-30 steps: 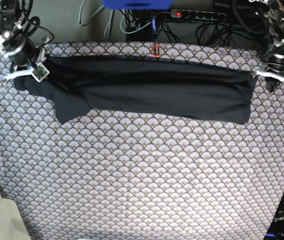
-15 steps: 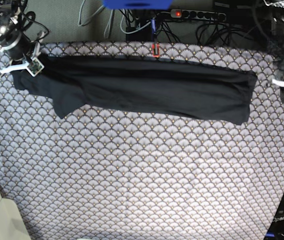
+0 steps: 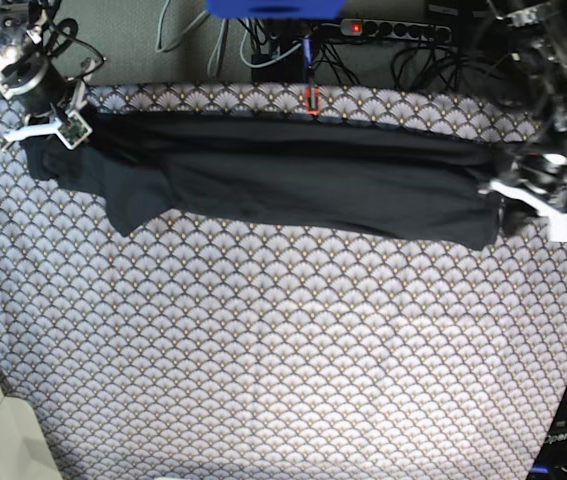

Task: Fold the T-shirt properly
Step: 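Move the left gripper along the folded edge and regrasp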

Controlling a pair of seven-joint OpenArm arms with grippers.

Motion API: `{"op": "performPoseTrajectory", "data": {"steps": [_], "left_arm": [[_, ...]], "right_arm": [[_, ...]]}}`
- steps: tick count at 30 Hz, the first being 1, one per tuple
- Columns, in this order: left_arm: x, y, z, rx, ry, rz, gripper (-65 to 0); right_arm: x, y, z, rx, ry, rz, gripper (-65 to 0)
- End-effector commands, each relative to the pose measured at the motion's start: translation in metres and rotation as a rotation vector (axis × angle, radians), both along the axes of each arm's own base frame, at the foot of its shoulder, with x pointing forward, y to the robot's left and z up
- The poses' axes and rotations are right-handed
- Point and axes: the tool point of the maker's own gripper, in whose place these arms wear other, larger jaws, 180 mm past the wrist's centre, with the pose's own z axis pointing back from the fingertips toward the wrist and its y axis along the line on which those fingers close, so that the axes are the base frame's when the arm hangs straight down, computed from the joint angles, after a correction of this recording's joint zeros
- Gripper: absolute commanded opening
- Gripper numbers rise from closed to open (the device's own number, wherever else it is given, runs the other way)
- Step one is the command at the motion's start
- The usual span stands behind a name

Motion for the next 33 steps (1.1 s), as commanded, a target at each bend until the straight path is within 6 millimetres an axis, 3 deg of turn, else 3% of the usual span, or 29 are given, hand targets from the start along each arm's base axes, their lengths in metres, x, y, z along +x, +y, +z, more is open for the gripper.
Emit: {"op": "performPoseTrajectory", "data": {"steps": [1,5,13,18,24,29,33], "left_arm": [[0.009,-0.006,0.007,0.007,-0.035,-0.026,-65.0],[0.016,-0.022,-0.024,-0.022,0.005,-0.036,-65.0],[-0.010,-0.005,-0.101,-0.007,0.183,0.021,-65.0],[-0.027,0.018,-0.124,0.011,0.254,0.045,-65.0],[-0.032,0.030,-0.129,0.029,0.278,0.049,-65.0],[-0.035,0.046,-0.125,0.043,0.276,0.083,-65.0],[-0.035,0.047,-0.125,0.045,0.276,0.083,-65.0]], "right_arm": [[0.005,0.000,0.009,0.001,-0.034,0.011,-65.0],[0.006,-0.001,0.009,-0.001,-0.036,0.009,-65.0],[0.009,-0.008,0.013,-0.014,-0.047,-0.001,-65.0],[0.011,-0.020,0.018,-0.034,-0.064,-0.029,-65.0],[0.011,-0.022,0.018,-0.040,-0.061,-0.025,-65.0],[0.001,-0.023,0.006,-0.031,-0.020,-0.036,-65.0],[-0.012,-0.026,-0.003,-0.029,0.022,-0.046,-65.0]]}}
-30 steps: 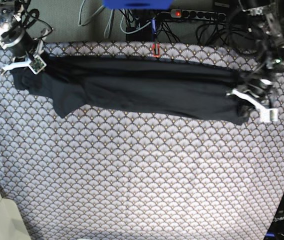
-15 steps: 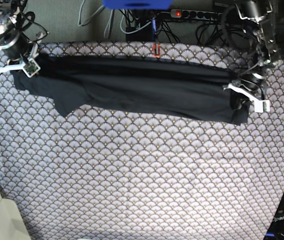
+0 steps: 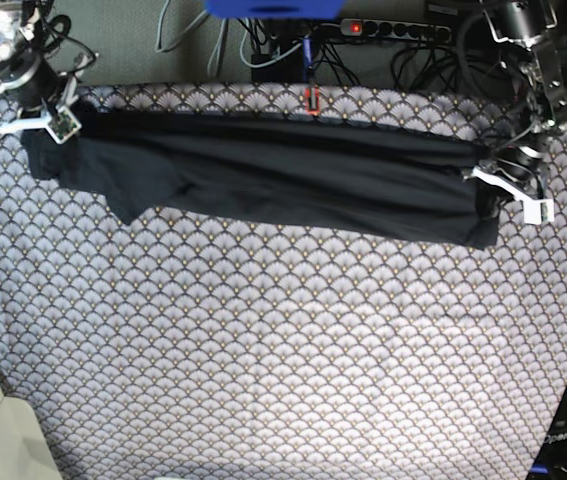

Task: Fold the T-shirt properly
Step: 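Move the left gripper along the folded edge and regrasp, then hold the folded strip with both grippers and straighten it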

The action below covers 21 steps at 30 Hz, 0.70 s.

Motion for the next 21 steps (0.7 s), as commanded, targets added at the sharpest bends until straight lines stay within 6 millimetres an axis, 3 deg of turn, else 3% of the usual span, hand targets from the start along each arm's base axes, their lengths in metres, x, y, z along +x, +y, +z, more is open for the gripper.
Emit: {"op": "performPoseTrajectory", "data": {"steps": [1,6,13,16,21], "left_arm": [[-0.027,0.023,-0.024,0.093,0.169,0.027,-65.0],[-0.027,0.028,-0.022,0.105,0.170,0.025,-65.0],[-0.031,0.028,-0.024,0.105,0.178,0.025,-65.0],[-0.031,0.029,-0.024,0.107,0.179,0.025,-65.0],[-0.033,0.029,-0.025,0.106,0.185,0.024,-65.0]], "right_arm": [[-0.003,-0.008,0.003,-0.033,0.003,-0.001,-65.0],[-0.018,-0.007,-0.003,-0.026,0.036,0.002,-65.0],[-0.022,-0.009,-0.016,0.023,0.042,-0.014,-65.0],[-0.016,-0.010,-0.014,0.021,0.028,-0.016,-65.0],[0.007,-0.036,0.000,-0.007,-0.049,-0.098,-65.0]]}}
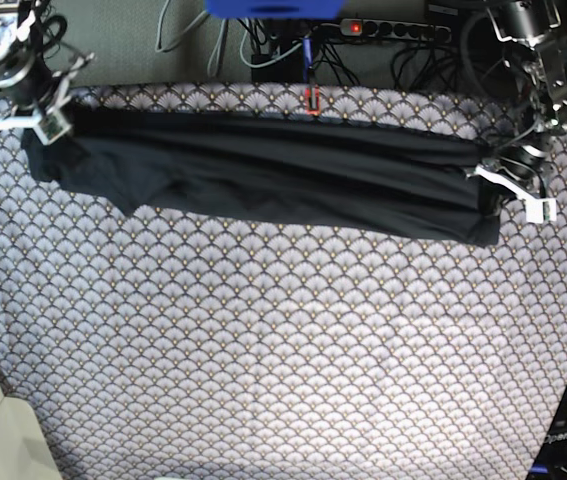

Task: Fold the T-shirt properly
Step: 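Hold the folded strip with both grippers and straighten it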

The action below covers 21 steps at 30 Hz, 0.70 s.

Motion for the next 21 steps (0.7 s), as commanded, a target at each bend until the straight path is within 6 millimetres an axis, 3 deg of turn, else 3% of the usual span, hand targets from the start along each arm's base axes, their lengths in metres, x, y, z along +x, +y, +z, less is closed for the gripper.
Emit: {"op": "performPoseTrajectory", "data": {"steps": [1,3,6,11,21], "left_arm": [[-0.033,0.023,-0.026,0.095,0.178,0.032,-65.0],[-0.034,0.023,-0.026,0.098,0.177,0.030,-65.0],[-0.034,0.023,-0.026,0.098,0.176,0.030,-65.0],[-0.034,0.023,-0.026,0.098,0.176,0.030,-65.0],[-0.033,0.024,-0.025,0.100,0.174,0.030,-65.0]], "right_arm": [[0.005,-0.023,0.010,-0.067,-0.023,-0.041,-65.0],[0.011,-0.033,0.016,-0.080,-0.047,-0.066,-63.6],[0.012,-0.045,0.021,-0.098,-0.059,-0.094,-56.2],[0.008,-0.047,0.020,-0.101,-0.051,-0.098,-48.0],[-0.002,-0.063,0.002,-0.099,0.007,-0.119,-45.3]]}}
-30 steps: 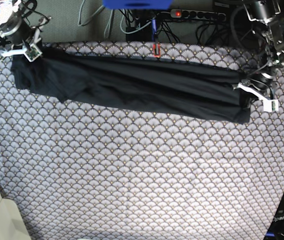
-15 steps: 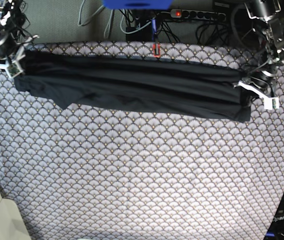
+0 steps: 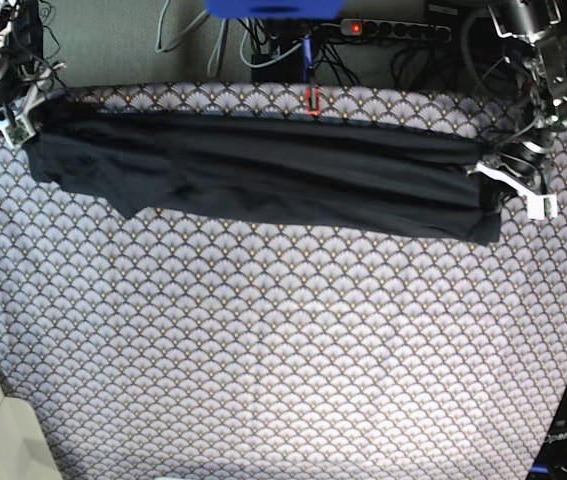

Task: Fold the T-shirt properly
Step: 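Hold the folded strip with both grippers and straighten it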

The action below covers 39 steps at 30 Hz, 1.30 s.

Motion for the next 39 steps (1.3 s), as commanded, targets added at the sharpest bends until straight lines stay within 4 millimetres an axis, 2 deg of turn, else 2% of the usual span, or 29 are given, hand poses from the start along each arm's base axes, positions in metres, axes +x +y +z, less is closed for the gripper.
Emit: {"op": "performPoseTrajectory", "data": {"steps": [1,6,7,8,13,17,20,21,23,25,28,30,33,39], "left_arm": [[-0.029,0.023,-0.025,0.097,0.180,0.028,-65.0],[-0.028,0.023,-0.024,0.096,0.177,0.026,-65.0],[-0.028,0.023,-0.024,0.096,0.177,0.026,-65.0],[-0.027,0.023,-0.024,0.096,0.175,0.026,-65.0],[-0.028,0.023,-0.024,0.095,0.175,0.027,-65.0],[-0.020,0.021,-0.012,0.113,0.145,0.013,-65.0],[-0.014,0.019,-0.002,0.124,0.117,0.005,-65.0],[-0.013,0.019,0.000,0.126,0.111,0.003,-65.0],[-0.015,0.018,0.000,0.125,0.109,0.002,-65.0],[-0.011,0.016,0.007,0.131,0.091,-0.003,-65.0],[-0.006,0.014,0.015,0.139,0.066,-0.012,-65.0],[-0.003,0.013,0.019,0.143,0.054,-0.014,-65.0],[-0.003,0.013,0.019,0.143,0.054,-0.014,-65.0],[-0.003,0.014,0.020,0.144,0.052,-0.011,-65.0]], "right_arm": [[0.008,-0.010,0.012,-0.028,-0.038,0.003,-45.3],[0.005,-0.026,0.008,-0.053,-0.007,-0.003,-45.3],[0.010,-0.030,0.010,-0.055,-0.018,-0.014,-45.3],[0.011,-0.039,0.013,-0.062,-0.029,-0.040,-45.3],[0.030,-0.082,0.042,-0.112,-0.118,-0.136,-45.2],[0.042,-0.099,0.063,-0.133,-0.184,-0.175,-45.2],[0.053,-0.087,0.084,-0.080,-0.267,-0.165,-45.7],[0.051,-0.082,0.087,-0.062,-0.270,-0.165,-45.7],[0.050,-0.062,0.091,-0.017,-0.262,-0.147,-46.0],[0.055,-0.033,0.098,0.034,-0.257,-0.098,-49.9],[0.056,-0.006,0.107,0.091,-0.237,-0.068,-60.1],[0.053,0.005,0.103,0.141,-0.208,-0.085,-64.8],[0.052,0.015,0.092,0.191,-0.164,-0.100,-65.0],[0.043,0.042,0.051,0.301,-0.079,-0.106,-65.0]]}}
